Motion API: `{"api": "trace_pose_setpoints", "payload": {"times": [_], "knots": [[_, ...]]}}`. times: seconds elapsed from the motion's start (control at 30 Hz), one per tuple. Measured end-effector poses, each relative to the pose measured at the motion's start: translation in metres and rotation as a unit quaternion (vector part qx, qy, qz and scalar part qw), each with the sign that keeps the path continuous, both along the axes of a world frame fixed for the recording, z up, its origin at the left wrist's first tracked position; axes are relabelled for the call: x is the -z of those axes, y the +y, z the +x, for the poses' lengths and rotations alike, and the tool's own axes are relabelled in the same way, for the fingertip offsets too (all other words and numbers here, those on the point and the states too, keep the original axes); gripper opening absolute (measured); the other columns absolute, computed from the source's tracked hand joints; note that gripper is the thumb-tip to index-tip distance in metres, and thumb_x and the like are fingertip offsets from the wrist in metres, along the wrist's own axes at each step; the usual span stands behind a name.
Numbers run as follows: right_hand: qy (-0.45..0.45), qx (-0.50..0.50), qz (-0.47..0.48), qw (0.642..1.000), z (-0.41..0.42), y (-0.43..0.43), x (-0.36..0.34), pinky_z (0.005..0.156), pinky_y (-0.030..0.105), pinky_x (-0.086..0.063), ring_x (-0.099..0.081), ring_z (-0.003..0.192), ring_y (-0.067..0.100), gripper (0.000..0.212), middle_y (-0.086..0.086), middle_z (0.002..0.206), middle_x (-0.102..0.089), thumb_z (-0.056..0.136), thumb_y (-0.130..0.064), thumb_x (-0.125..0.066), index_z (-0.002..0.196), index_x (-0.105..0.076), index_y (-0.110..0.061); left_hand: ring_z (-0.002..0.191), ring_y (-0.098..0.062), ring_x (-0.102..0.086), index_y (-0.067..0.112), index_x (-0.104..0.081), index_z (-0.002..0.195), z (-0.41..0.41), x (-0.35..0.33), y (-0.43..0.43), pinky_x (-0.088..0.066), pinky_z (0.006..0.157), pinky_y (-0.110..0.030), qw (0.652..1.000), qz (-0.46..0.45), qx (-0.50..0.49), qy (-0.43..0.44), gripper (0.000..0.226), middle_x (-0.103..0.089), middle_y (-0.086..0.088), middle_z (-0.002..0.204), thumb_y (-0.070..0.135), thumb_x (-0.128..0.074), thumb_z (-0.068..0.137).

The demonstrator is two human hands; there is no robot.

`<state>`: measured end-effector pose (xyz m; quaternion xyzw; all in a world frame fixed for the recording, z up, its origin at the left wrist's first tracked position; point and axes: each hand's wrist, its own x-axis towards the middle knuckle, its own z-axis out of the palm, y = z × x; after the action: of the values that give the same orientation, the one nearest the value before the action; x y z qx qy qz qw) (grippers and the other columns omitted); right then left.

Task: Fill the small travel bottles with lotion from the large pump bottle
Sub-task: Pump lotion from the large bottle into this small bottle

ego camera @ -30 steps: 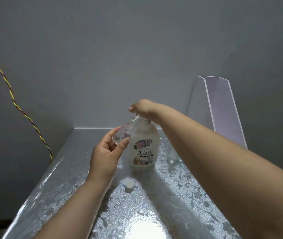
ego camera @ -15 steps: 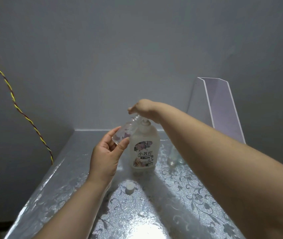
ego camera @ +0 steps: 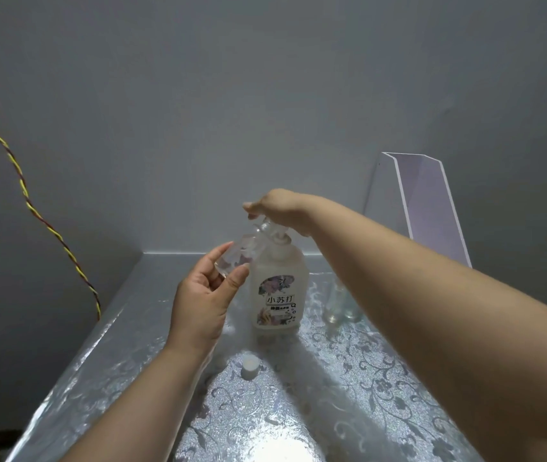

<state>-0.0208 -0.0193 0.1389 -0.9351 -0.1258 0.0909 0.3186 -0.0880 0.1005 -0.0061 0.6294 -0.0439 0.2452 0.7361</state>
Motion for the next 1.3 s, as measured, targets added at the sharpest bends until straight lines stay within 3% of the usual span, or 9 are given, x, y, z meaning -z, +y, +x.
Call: {"api": "trace_pose_setpoints", "payload": {"times": [0.1, 0.17, 0.33, 0.5, 0.57, 0.83, 1.03, 1.2, 1.3], "knots": [[-0.011, 0.007, -0.006, 1.0, 0.003, 0.001, 0.008, 0.106, 0.032, -0.035, -0.044, 0.131, 0.03, 0.04, 0.017, 0.141, -0.047, 0.102, -0.026, -0.041, 0.129, -0.056, 0.0, 0.072, -0.011, -0.049, 0.032, -0.065, 0.113, 0.0, 0.004, -0.003, -0.047, 0.08, -0.017, 1.0, -0.005, 0.01, 0.007, 0.044, -0.044, 0.012, 0.06, 0.027, -0.074, 0.071], [-0.015, 0.009, -0.009, 1.0, 0.005, 0.003, 0.012, 0.106, 0.034, -0.036, -0.044, 0.131, 0.032, 0.039, 0.019, 0.142, -0.047, 0.102, -0.024, -0.042, 0.128, -0.057, 0.0, 0.07, -0.013, -0.042, 0.037, -0.068, 0.107, 0.001, 0.007, -0.003, -0.044, 0.082, -0.025, 1.0, -0.005, 0.01, 0.006, 0.038, -0.038, 0.005, 0.065, 0.029, -0.075, 0.07], [-0.013, 0.009, -0.008, 1.0, 0.006, 0.005, 0.016, 0.108, 0.039, -0.035, -0.043, 0.132, 0.036, 0.041, 0.022, 0.142, -0.046, 0.102, -0.025, -0.041, 0.128, -0.056, 0.004, 0.085, -0.02, -0.047, 0.05, -0.069, 0.104, -0.001, 0.01, -0.002, -0.043, 0.087, -0.035, 1.0, -0.002, 0.023, 0.005, 0.041, -0.05, -0.005, 0.089, 0.038, -0.079, 0.067], [0.001, -0.004, 0.001, 1.0, 0.002, 0.001, 0.003, 0.094, 0.031, -0.035, -0.047, 0.127, 0.029, 0.05, 0.016, 0.137, -0.05, 0.101, -0.037, -0.04, 0.13, -0.055, 0.0, 0.069, -0.014, -0.036, 0.037, -0.067, 0.108, -0.003, 0.001, -0.003, -0.042, 0.082, -0.028, 1.0, -0.006, 0.002, 0.003, 0.041, -0.033, 0.007, 0.065, 0.032, -0.076, 0.068], [0.008, -0.01, -0.006, 1.0, 0.001, 0.0, -0.001, 0.091, 0.029, -0.032, -0.045, 0.128, 0.029, 0.052, 0.016, 0.138, -0.048, 0.101, -0.04, -0.038, 0.131, -0.054, -0.001, 0.068, -0.013, -0.036, 0.037, -0.067, 0.108, -0.002, -0.001, -0.003, -0.042, 0.081, -0.029, 1.0, -0.007, 0.001, 0.004, 0.041, -0.032, 0.009, 0.064, 0.033, -0.077, 0.068], [-0.009, 0.008, -0.013, 1.0, 0.003, 0.002, 0.01, 0.103, 0.033, -0.037, -0.046, 0.129, 0.029, 0.044, 0.015, 0.14, -0.048, 0.102, -0.03, -0.039, 0.129, -0.057, -0.001, 0.068, -0.012, -0.039, 0.04, -0.068, 0.105, -0.001, 0.007, -0.002, -0.044, 0.08, -0.028, 1.0, -0.007, 0.002, 0.013, 0.037, -0.035, 0.007, 0.064, 0.031, -0.077, 0.07], [0.005, 0.02, 0.018, 1.0, 0.001, 0.003, 0.013, 0.089, 0.032, -0.039, -0.047, 0.127, 0.029, 0.046, 0.015, 0.137, -0.051, 0.102, -0.033, -0.039, 0.13, -0.055, 0.0, 0.06, -0.003, -0.039, 0.039, -0.066, 0.106, -0.004, 0.008, -0.003, -0.046, 0.078, -0.021, 1.0, 0.001, 0.0, 0.015, 0.038, -0.035, 0.017, 0.058, 0.03, -0.075, 0.071], [-0.006, 0.005, 0.025, 1.0, -0.002, 0.001, 0.001, 0.105, 0.034, -0.034, -0.048, 0.122, 0.025, 0.053, 0.013, 0.14, -0.049, 0.103, -0.038, -0.033, 0.136, -0.048, 0.001, 0.081, -0.02, -0.045, 0.044, -0.069, 0.107, 0.0, -0.001, 0.0, -0.043, 0.086, -0.034, 1.0, -0.011, 0.02, -0.013, 0.043, -0.042, -0.004, 0.081, 0.038, -0.081, 0.067], [-0.012, -0.001, 0.001, 1.0, -0.001, 0.002, -0.002, 0.102, 0.033, -0.035, -0.046, 0.126, 0.027, 0.053, 0.014, 0.14, -0.048, 0.102, -0.038, -0.033, 0.132, -0.052, 0.002, 0.079, -0.021, -0.041, 0.041, -0.07, 0.107, 0.001, -0.002, 0.0, -0.042, 0.085, -0.033, 1.0, -0.021, 0.015, -0.012, 0.041, -0.036, -0.005, 0.078, 0.035, -0.08, 0.067]]}}
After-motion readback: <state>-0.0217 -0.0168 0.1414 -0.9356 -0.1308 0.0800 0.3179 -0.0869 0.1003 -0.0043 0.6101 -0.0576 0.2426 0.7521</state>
